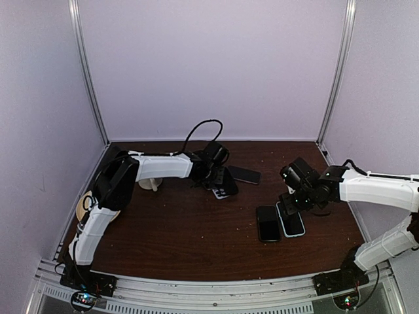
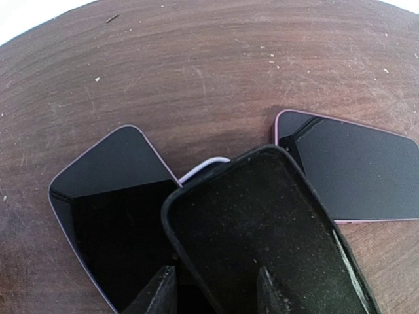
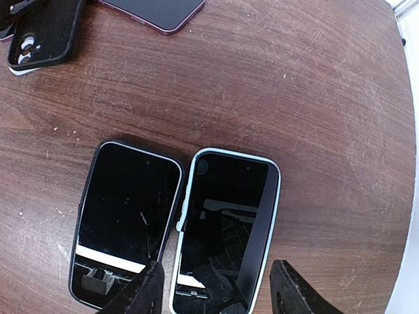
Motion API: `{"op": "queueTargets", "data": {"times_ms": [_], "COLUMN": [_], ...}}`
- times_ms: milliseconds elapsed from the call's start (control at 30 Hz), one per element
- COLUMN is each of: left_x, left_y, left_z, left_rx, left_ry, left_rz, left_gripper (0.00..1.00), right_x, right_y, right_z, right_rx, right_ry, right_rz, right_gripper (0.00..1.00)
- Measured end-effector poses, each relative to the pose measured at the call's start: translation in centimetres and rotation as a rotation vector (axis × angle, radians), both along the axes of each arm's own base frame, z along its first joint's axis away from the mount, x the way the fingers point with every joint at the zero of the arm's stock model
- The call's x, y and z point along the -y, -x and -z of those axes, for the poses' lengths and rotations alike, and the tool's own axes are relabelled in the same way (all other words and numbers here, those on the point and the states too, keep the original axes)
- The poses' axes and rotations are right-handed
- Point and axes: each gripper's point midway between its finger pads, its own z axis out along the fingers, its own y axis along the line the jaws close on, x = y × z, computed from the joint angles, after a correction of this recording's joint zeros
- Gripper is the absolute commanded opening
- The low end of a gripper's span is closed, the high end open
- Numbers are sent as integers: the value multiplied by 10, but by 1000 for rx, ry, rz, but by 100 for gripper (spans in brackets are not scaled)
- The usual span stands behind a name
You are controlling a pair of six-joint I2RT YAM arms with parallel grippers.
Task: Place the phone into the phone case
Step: Pick up the phone case and the phone, then place the phone case at the corner of the board.
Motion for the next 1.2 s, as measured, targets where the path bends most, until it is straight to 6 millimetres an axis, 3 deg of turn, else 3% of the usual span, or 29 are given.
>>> {"op": "queueTargets", "data": {"times_ms": [133,333,533,667,767,900,1033,1133,1200], "left_x": [3,5,-1,3,19,45,45,38,37], "left_y": [0,1,9,25,45,93,161,207,235], "left_z": [1,3,-11,-34,-66,-128,-177,-184,-172], "left_rx": [-3,0,26,74,138,248,357,370,334], "left_ry": [17,52,42,54,79,130,147,106,63], "left_rz": [-1,0,55,208,426,844,1255,1476,1591], "left_gripper": [0,0,0,0,0,0,0,0,0], "right_x": [0,1,3,5,6,7,6,2,-1], "right_y": [0,1,4,6,8,11,16,18,20], "right_z": [0,0,1,-6,-15,-29,-36,-39,-40], "right_rx": [0,-3,-13,-3,17,42,36,23,9], "right_ry": [2,6,15,5,-16,-54,-84,-101,-110], "right_rz": [-2,-3,-3,-3,-5,-15,-37,-53,-67], "right_gripper": [59,59,59,59,59,60,60,60,60]}}
